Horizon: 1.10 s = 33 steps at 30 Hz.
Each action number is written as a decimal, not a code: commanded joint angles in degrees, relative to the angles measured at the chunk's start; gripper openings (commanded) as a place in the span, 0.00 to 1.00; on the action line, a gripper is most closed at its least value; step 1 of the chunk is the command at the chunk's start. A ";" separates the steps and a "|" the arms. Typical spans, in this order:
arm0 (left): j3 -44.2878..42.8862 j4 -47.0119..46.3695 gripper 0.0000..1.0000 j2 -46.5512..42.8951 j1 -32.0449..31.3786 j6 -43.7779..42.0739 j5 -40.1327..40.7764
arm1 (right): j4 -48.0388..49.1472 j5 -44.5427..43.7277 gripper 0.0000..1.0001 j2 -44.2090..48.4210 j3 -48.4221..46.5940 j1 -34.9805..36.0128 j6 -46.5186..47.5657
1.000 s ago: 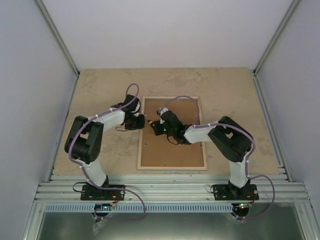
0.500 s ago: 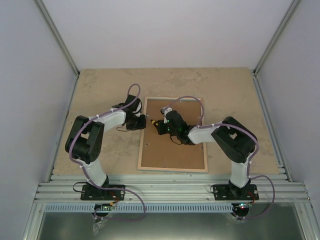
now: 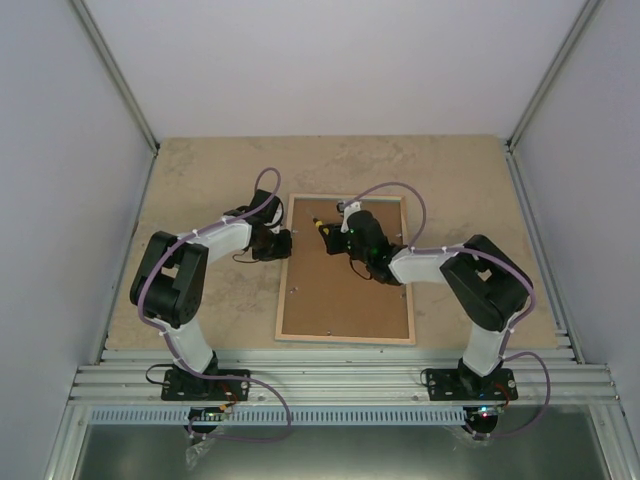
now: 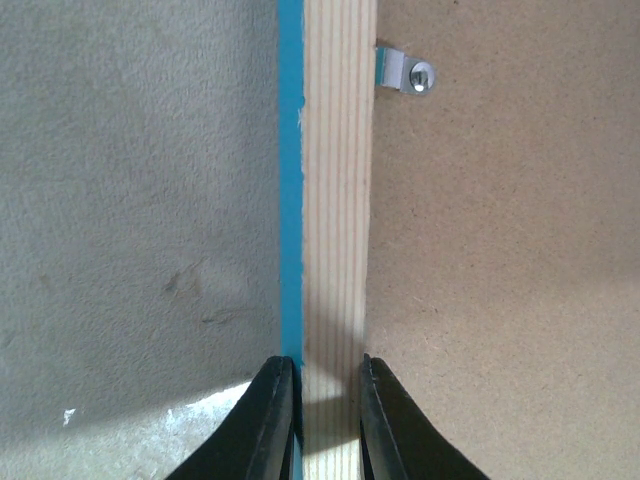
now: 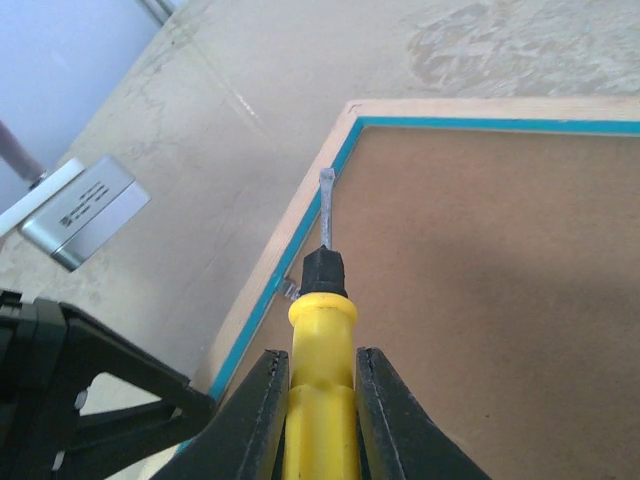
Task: Take the photo out of the frame
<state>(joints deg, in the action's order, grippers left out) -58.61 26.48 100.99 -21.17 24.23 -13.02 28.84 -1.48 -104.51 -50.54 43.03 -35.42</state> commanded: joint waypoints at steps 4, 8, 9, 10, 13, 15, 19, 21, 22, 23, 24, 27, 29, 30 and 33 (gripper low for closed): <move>0.56 2.26 0.00 0.52 0.10 1.26 -2.33 | 1.05 1.38 0.01 -0.30 -0.11 2.89 3.57; 0.63 2.16 0.00 0.52 0.08 1.26 -2.65 | 1.46 1.38 0.01 -1.42 1.00 3.67 2.28; 0.60 2.09 0.00 0.52 0.07 1.27 -2.77 | 1.40 1.33 0.01 -1.95 0.92 3.92 1.94; 0.61 2.09 0.00 0.52 0.07 1.29 -2.89 | 1.35 1.34 0.01 -2.46 0.75 4.18 1.68; 0.73 2.00 0.00 0.52 0.07 1.28 -3.00 | 1.31 1.38 0.00 -3.63 0.62 4.85 0.31; 0.74 2.00 0.00 0.52 0.07 1.31 -3.03 | 0.83 1.38 0.01 -4.28 0.31 4.98 -0.38; 0.75 1.95 0.00 0.52 0.07 1.30 -3.29 | -0.54 1.36 0.00 -5.22 -0.62 5.05 -0.54; 0.70 2.04 0.00 0.50 0.07 1.32 -3.30 | -1.07 1.39 0.00 -5.49 -0.91 5.05 -0.57; 0.73 2.00 0.00 0.52 0.07 1.22 -3.26 | -1.18 1.35 0.01 -5.67 -1.02 5.08 -0.54; 0.70 1.93 0.00 0.51 0.07 1.28 -3.32 | -1.30 1.35 0.01 -5.82 -1.23 5.10 -0.53; 0.75 1.94 0.00 0.52 0.07 1.26 -3.37 | -1.25 1.37 0.01 -5.95 -1.22 5.23 -0.53; 0.72 1.91 0.00 0.60 0.12 1.30 -3.41 | -1.26 2.77 0.00 -6.08 -1.46 5.46 -0.47; 0.69 1.91 0.00 0.69 0.08 1.27 -3.58 | -1.20 2.96 0.01 -6.17 -1.52 5.77 -0.37; 0.69 1.95 0.00 0.70 0.10 1.29 -3.59 | -1.16 3.34 0.01 -6.27 -1.60 5.83 -0.31; 0.73 1.95 0.00 0.70 0.08 1.26 -3.49 | -1.41 3.79 0.01 -6.21 -1.99 6.18 -0.14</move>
<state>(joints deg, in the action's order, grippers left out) -58.61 26.48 100.99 -21.17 24.25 -13.26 27.35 0.86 -109.47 -51.11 48.36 -35.44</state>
